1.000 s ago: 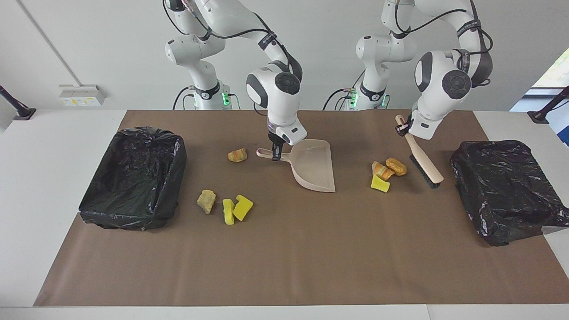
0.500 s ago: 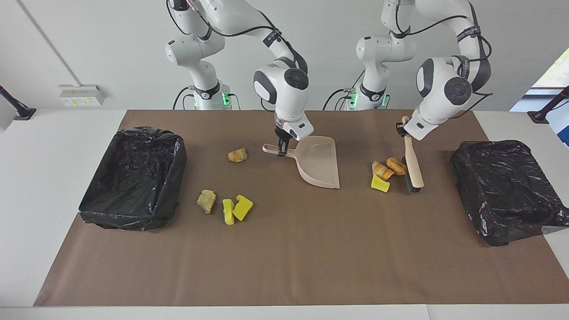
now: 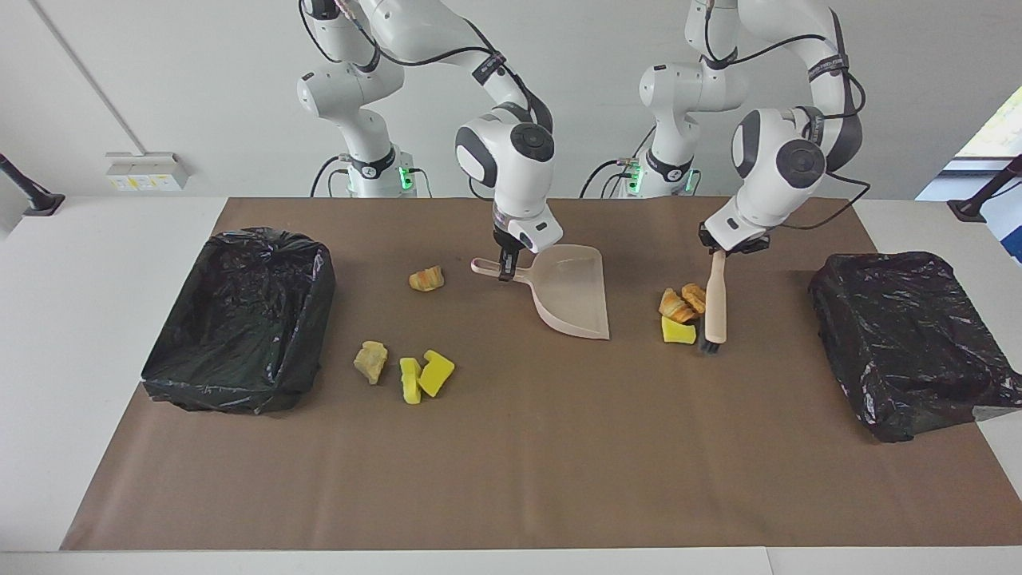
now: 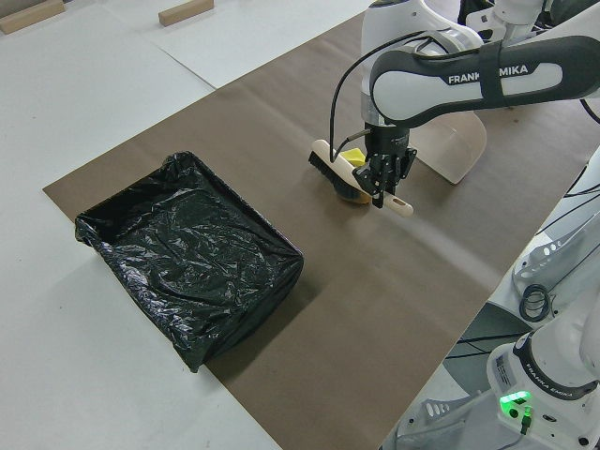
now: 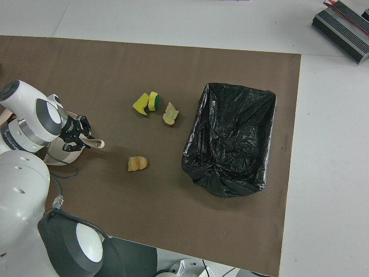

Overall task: Sweep and dump trash in bin
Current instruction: 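Brush the scraps into the dustpan held by the right gripper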

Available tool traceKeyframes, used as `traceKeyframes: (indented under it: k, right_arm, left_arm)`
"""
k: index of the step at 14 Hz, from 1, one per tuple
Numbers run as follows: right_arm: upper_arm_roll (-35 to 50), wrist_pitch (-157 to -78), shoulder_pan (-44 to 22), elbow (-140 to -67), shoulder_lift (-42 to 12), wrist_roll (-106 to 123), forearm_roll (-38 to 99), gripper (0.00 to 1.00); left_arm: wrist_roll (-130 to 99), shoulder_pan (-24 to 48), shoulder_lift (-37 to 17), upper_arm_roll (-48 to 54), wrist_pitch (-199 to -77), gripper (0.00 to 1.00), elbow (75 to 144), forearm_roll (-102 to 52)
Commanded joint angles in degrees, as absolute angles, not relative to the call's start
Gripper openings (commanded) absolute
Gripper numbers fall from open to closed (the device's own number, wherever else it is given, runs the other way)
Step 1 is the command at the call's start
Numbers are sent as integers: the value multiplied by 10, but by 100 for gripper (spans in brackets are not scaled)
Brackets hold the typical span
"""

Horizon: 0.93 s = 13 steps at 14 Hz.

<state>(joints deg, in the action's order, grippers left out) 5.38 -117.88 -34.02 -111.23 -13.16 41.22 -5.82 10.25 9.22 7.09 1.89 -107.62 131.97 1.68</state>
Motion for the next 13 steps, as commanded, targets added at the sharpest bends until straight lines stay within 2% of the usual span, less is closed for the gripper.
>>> traceKeyframes:
  k: [1, 7, 10, 13]
  right_arm:
    - [56, -1166, -338, -1114, -127, 380, -69, 0]
    - [56, -1166, -338, -1114, -127, 380, -69, 0]
    - [56, -1165, -338, -1114, -126, 380, -69, 0]
    - [56, -1165, -338, -1114, -126, 380, -69, 0]
  left_arm:
    - [98, 159, 83, 13, -1092, 0, 1338, -12]
    - [33, 303, 97, 15, -1055, 0, 1330, -76]
    - [22, 296, 92, 11, -1002, 0, 1263, -108]
    - [21, 243, 98, 11, -945, 0, 1247, -105]
